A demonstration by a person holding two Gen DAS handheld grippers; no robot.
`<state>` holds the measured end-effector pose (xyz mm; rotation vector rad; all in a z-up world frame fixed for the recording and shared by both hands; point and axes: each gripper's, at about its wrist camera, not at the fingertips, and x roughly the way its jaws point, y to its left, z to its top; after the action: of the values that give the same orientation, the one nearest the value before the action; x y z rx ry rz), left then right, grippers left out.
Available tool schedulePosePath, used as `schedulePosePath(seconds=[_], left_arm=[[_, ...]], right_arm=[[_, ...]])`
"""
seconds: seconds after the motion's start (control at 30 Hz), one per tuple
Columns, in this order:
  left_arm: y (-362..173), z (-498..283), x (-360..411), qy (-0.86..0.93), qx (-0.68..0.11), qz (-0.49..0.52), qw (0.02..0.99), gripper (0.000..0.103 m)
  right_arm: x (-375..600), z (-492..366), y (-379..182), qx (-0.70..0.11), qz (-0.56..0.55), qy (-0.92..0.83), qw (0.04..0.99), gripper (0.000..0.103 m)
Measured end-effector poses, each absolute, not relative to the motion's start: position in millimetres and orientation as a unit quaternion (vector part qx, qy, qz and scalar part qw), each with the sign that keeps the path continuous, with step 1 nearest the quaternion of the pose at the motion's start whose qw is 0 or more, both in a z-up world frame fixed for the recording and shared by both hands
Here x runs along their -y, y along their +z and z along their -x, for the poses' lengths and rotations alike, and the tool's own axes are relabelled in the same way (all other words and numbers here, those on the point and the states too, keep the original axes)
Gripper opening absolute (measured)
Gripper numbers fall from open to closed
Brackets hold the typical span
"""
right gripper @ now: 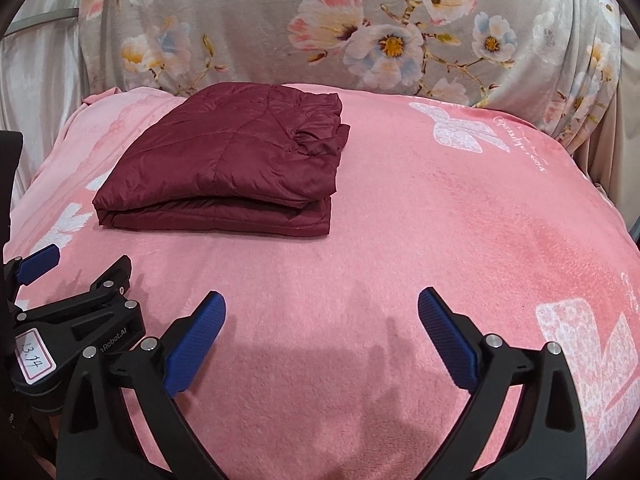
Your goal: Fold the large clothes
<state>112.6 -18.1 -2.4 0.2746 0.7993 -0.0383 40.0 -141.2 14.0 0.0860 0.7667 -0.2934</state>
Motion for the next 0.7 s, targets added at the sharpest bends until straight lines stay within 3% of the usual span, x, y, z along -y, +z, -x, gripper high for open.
schedulePosePath(seconds=[0.7], left_arm=[[-2,-100,11,0.002,-0.392,-0.130,0.911,0.078]], right_arm=[[134,-37,17,-0.362,-0.028,-0.129,0.923,0.095]])
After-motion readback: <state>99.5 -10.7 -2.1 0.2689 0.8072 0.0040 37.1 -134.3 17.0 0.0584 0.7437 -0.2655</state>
